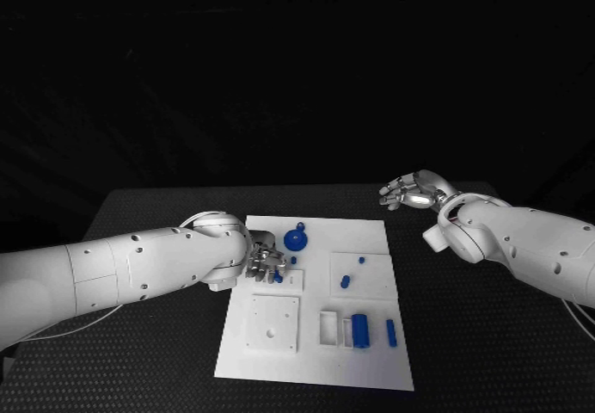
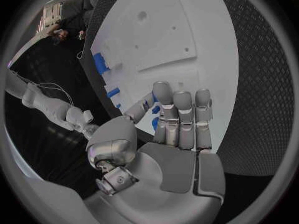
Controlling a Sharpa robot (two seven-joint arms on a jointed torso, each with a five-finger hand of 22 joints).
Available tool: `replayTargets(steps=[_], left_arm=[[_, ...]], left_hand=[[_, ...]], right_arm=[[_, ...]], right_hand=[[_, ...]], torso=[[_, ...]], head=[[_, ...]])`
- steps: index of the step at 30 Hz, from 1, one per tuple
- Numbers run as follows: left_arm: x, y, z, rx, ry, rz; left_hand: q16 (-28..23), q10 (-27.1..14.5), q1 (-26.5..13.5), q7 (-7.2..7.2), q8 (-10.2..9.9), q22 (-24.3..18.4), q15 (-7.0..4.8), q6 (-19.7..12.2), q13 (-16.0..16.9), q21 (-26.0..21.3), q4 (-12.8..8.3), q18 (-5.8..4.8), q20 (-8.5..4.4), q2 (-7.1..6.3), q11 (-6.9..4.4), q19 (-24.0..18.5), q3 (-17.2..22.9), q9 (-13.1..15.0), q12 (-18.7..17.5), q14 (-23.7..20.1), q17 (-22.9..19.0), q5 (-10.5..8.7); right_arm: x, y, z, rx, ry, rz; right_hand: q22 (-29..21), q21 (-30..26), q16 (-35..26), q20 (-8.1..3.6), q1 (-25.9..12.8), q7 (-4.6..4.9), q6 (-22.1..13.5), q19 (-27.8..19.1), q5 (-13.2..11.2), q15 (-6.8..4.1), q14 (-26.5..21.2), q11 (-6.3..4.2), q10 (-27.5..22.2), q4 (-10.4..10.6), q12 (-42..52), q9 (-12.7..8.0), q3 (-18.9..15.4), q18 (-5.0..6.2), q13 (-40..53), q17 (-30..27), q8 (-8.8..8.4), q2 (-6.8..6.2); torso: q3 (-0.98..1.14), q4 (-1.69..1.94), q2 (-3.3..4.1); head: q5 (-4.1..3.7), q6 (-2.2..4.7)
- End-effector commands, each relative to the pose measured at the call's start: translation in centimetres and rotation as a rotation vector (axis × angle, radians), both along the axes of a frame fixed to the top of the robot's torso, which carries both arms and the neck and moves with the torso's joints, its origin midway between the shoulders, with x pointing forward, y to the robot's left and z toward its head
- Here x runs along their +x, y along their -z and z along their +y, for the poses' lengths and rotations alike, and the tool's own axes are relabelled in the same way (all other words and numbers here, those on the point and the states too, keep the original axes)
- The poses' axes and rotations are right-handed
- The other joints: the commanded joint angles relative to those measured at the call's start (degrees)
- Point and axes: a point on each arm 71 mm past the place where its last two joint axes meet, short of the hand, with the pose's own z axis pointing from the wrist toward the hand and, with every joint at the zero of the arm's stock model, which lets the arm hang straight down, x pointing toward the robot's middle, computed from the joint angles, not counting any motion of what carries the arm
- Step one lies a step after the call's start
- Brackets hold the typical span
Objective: Assemble the parts on the task board
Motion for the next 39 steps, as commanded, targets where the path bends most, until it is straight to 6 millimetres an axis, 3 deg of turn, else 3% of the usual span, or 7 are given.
replayTargets(steps=[1,14,32,39], left_arm=[[-0.62,0.66,-0.54,0.011,0.037,0.038],[-0.70,0.63,-0.63,0.029,0.053,0.025],[-0.80,0.65,-0.74,0.030,0.063,0.013],[-0.74,0.58,-0.77,0.014,0.048,0.004]], left_hand=[[0.23,-1.25,-0.39,-6.25,-0.04,0.10,-0.08,7.22,-0.10,-0.31,1.23,0.99,-6.18,-0.32,-1.02,-0.05,1.02,-0.06,0.25,-0.35,-0.06,-0.40],[0.50,-1.27,0.57,-6.32,0.01,0.25,-0.09,7.36,-0.18,-0.36,0.95,1.07,-6.25,-0.35,-1.09,0.03,1.86,-0.17,0.52,-0.33,-0.18,0.27],[1.08,-1.30,5.13,-6.37,0.20,0.68,-0.05,7.54,-0.58,-0.55,1.45,1.08,-6.23,-2.80,-1.12,0.30,2.28,-0.35,1.14,-0.33,-0.64,1.04],[1.47,-1.33,8.51,-6.44,0.38,0.95,0.01,7.64,-0.75,-0.76,1.92,1.09,-6.18,-5.05,-1.10,0.36,1.85,-0.40,1.60,-0.34,-0.85,0.80]], right_arm=[[-0.04,0.02,0.15,0.004,-0.015,0.004],[-0.07,0.02,0.15,0.005,-0.017,0.004],[-0.11,0.02,0.28,0.007,-0.022,0.006],[-0.10,0.02,0.28,0.007,-0.021,0.006]], right_hand=[[0.07,-0.20,0.23,0.10,0.12,0.48,0.03,-0.18,0.30,-0.06,-0.38,0.07,0.49,-0.33,-0.21,-0.06,0.04,0.26,-0.10,-0.08,0.27,0.15],[0.19,-0.33,0.28,0.15,-0.01,0.50,0.03,-0.15,0.75,-0.04,-0.40,0.08,0.50,-0.27,-0.21,-0.12,0.01,0.26,-0.17,-0.14,0.29,0.12],[0.36,-0.50,0.34,0.19,-0.36,0.56,0.00,-0.12,1.26,-0.03,-0.45,0.10,0.50,-0.10,-0.23,-0.20,-0.18,0.28,-0.25,-0.23,0.30,0.13],[0.45,-0.58,0.37,0.20,-0.49,0.60,-0.02,-0.11,1.54,-0.02,-0.48,0.10,0.50,-0.05,-0.23,-0.24,-0.25,0.30,-0.29,-0.26,0.30,0.14]], torso=[[0.01,0.01,-0.03],[-0.01,0.02,0.00],[-0.03,0.01,-0.02],[-0.02,0.03,-0.05]], head=[[-0.03,-0.02],[0.04,-0.14],[0.05,-0.35],[0.05,-0.25]])
